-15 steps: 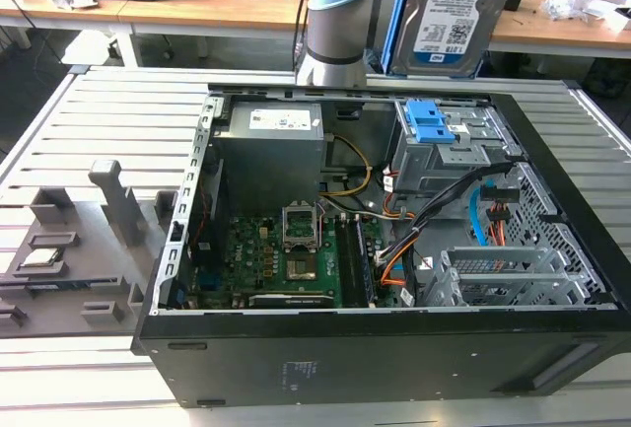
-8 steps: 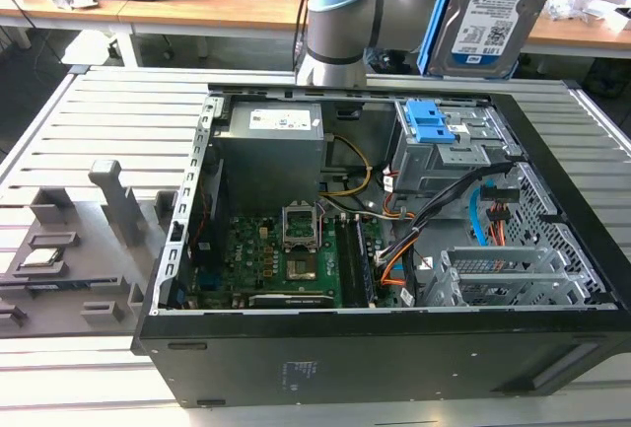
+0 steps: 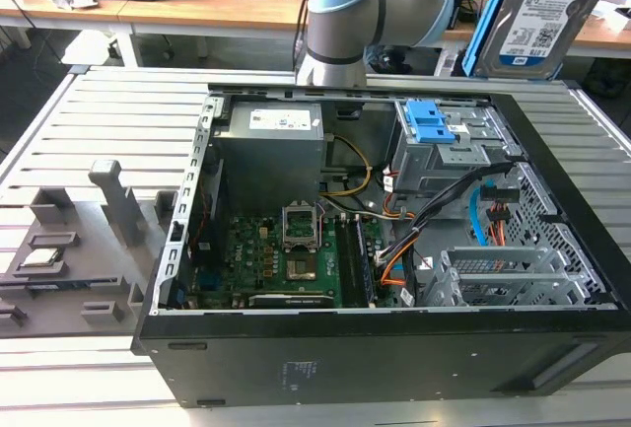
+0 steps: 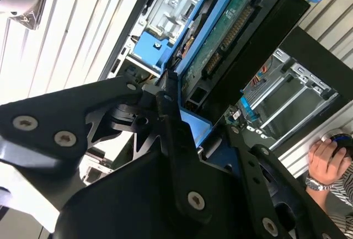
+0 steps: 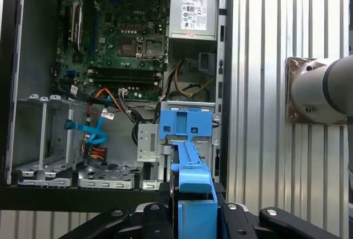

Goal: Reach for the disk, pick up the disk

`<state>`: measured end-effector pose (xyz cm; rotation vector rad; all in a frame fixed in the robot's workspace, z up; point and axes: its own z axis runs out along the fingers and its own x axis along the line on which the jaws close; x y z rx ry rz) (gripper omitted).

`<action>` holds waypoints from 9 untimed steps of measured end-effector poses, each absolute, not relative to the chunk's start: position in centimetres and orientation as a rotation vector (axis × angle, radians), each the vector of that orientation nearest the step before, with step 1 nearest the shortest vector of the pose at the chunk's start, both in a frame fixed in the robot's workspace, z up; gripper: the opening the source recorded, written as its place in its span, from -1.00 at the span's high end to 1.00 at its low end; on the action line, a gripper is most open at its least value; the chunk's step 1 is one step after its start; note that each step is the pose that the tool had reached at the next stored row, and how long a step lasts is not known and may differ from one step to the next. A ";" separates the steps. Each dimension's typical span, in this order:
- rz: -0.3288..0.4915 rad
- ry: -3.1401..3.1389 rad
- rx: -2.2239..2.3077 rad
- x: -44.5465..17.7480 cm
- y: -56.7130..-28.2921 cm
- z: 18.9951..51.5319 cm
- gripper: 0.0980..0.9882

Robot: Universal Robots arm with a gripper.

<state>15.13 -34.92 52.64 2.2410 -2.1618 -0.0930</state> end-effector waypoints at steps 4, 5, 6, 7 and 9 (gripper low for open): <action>-0.094 -2.161 2.241 17.0 -34.9 52.6 0.39; -0.094 -2.161 2.241 17.8 -34.9 52.6 0.39; -0.094 -2.161 2.241 18.2 -34.9 52.6 0.39; -0.094 -2.161 2.240 18.5 -34.9 52.6 0.39; -0.095 -2.161 2.240 19.5 -34.8 52.6 0.39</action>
